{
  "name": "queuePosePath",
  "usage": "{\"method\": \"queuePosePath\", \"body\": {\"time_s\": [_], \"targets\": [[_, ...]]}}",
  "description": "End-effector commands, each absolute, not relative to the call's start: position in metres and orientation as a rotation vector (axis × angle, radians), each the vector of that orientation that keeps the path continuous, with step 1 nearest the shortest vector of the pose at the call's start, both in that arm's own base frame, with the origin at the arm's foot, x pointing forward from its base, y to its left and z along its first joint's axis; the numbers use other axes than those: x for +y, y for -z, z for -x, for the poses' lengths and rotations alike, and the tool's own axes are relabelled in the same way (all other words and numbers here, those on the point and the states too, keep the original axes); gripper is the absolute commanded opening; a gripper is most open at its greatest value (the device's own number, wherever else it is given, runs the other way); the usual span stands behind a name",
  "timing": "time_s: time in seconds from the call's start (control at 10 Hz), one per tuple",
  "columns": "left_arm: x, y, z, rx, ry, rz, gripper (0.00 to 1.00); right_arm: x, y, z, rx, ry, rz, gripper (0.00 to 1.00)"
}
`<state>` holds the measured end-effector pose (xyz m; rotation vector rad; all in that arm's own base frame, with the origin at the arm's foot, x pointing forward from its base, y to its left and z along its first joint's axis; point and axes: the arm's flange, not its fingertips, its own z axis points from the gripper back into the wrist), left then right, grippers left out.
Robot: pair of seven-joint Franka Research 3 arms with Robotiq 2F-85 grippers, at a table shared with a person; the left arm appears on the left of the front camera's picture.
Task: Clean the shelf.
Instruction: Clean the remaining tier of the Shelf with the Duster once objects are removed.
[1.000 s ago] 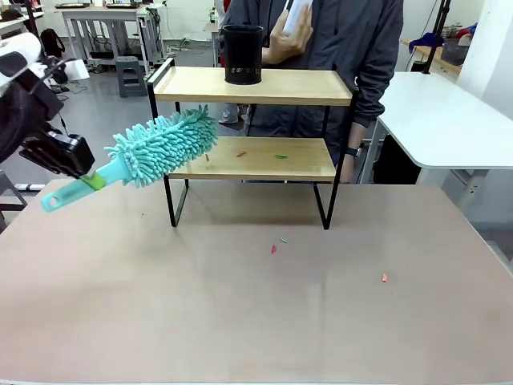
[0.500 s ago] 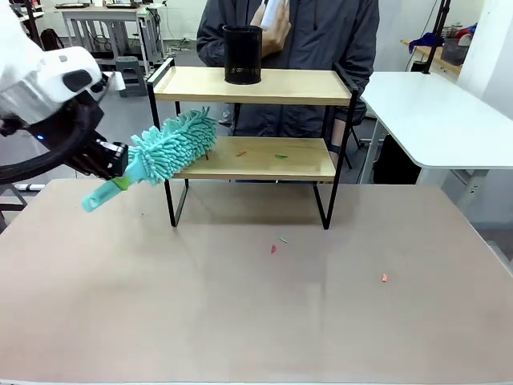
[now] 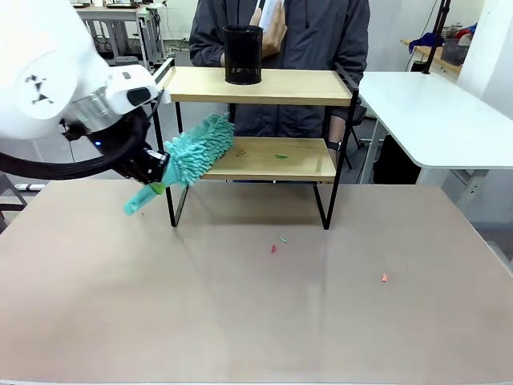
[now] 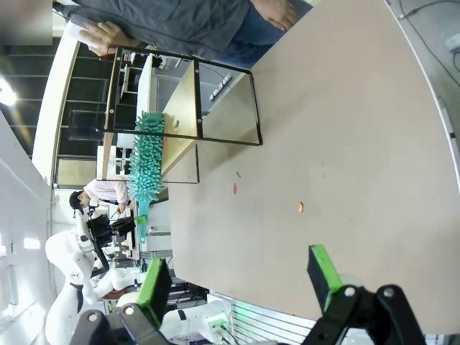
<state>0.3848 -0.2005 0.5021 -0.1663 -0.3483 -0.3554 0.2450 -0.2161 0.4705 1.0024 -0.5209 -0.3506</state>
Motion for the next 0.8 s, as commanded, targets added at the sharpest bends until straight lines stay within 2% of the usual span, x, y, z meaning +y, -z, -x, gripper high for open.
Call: {"method": "queuePosePath", "body": {"time_s": [0.0, 0.4, 0.7], "targets": [[-0.225, -0.503, -0.391, -0.344, 0.393, 0.161, 0.12, -0.215, -0.470, -0.247, -0.552, 0.332, -1.019, 1.00], [-0.265, -0.494, -0.385, -0.273, 0.557, 0.250, 0.12, -0.215, -0.470, -0.247, -0.552, 0.332, -1.019, 1.00], [-0.253, -0.499, -0.374, -0.209, 0.696, 0.334, 0.12, -0.215, -0.470, -0.247, -0.552, 0.332, -1.019, 1.00]]}}
